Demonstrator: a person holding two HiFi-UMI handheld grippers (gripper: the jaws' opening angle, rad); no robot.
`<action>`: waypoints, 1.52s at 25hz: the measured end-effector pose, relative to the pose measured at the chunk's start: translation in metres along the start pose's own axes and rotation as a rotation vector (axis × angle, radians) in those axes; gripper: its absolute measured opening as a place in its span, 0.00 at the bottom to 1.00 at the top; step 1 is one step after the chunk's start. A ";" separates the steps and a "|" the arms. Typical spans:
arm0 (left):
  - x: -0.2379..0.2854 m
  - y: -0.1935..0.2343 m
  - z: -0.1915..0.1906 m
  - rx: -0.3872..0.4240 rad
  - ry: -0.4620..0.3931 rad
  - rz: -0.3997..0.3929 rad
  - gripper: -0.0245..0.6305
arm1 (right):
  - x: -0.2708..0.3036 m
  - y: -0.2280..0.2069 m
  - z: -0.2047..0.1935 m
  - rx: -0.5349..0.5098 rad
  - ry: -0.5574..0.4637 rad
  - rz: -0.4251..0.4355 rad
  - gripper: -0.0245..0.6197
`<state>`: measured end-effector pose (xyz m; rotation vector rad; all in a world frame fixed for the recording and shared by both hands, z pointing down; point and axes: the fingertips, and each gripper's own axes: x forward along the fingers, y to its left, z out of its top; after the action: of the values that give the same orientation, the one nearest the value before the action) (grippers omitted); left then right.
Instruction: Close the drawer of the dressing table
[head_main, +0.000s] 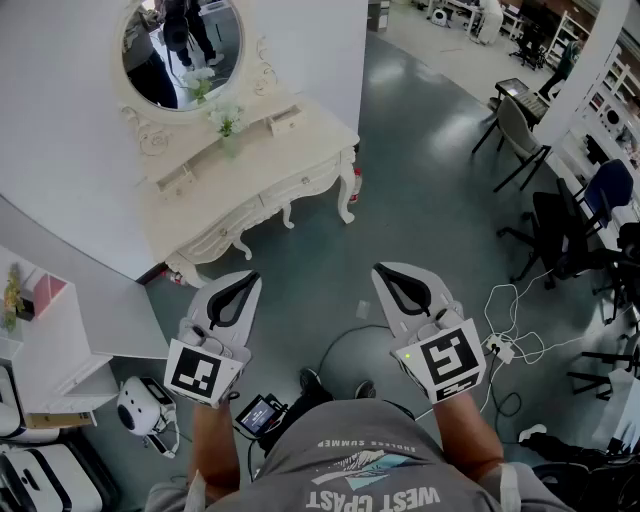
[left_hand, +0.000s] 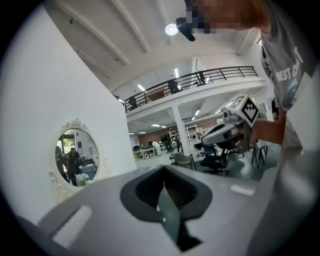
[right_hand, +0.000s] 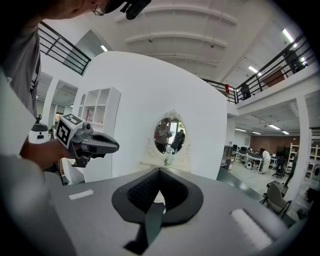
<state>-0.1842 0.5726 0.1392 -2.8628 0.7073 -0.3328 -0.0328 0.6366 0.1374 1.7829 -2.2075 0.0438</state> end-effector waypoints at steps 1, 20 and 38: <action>0.000 0.001 0.000 0.001 0.000 -0.002 0.04 | 0.001 0.000 -0.001 0.001 0.005 0.001 0.03; 0.015 0.040 -0.016 0.028 -0.026 -0.035 0.04 | 0.042 0.001 0.000 0.019 0.037 -0.023 0.03; -0.012 0.085 -0.033 -0.030 -0.044 -0.047 0.04 | 0.087 0.024 0.022 0.054 0.008 -0.040 0.04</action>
<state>-0.2401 0.5009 0.1501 -2.9087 0.6437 -0.2674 -0.0764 0.5546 0.1421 1.8512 -2.1841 0.1023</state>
